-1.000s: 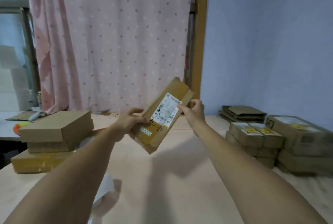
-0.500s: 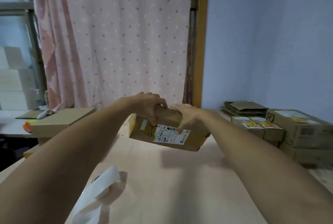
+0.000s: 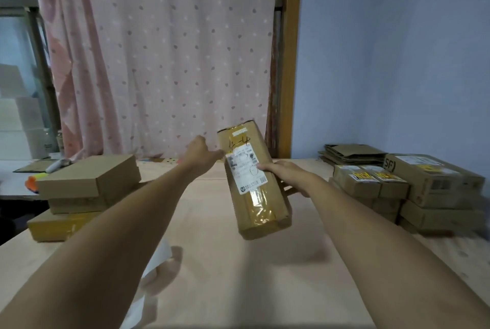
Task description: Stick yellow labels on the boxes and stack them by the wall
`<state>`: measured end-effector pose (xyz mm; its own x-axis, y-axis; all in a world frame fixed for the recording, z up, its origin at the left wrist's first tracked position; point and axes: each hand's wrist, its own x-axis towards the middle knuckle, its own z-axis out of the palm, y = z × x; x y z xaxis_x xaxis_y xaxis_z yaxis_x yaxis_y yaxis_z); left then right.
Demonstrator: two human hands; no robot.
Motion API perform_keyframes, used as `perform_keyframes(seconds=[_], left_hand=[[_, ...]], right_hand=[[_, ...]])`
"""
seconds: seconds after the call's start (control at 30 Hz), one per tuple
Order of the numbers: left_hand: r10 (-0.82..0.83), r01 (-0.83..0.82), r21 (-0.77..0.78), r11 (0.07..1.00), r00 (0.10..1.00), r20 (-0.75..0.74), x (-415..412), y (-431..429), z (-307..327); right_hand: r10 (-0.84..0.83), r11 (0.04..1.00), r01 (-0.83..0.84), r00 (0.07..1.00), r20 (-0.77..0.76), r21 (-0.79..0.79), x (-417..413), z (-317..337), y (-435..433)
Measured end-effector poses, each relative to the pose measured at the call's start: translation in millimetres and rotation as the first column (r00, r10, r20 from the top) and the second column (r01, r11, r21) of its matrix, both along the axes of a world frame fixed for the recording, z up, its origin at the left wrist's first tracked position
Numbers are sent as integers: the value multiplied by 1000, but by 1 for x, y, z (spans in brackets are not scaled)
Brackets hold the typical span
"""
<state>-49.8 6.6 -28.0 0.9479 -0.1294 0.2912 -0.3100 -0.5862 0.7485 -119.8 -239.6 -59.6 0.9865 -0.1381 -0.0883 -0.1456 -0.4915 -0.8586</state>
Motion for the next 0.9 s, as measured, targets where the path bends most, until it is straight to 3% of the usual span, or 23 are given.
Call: perform_keyframes(seconds=[0.1, 0.27, 0.47, 0.77, 0.83, 0.9], left_hand=[[-215, 135, -266, 955, 929, -303, -1, -9, -37], [-433, 214, -502, 838, 821, -373, -9, -21, -84], [-448, 197, -523, 829, 794, -411, -16, -40, -115], [-422, 150, -480, 864, 737, -528, -15, -46, -151], [-419, 165, -468, 868, 749, -513, -15, -48, -152], [-350, 190, -350, 917, 804, -481, -13, -48, -151]], right_hand=[[-60, 991, 68, 996, -70, 117, -8, -17, -1], [-75, 979, 105, 982, -172, 176, -18, -45, -3], [-209, 931, 246, 965, -159, 271, -11, -82, 5], [-168, 940, 224, 960, -222, 258, 2, -112, 11], [-163, 942, 218, 962, -217, 257, 3, -115, 11], [-194, 938, 243, 959, -207, 247, 4, -114, 10]])
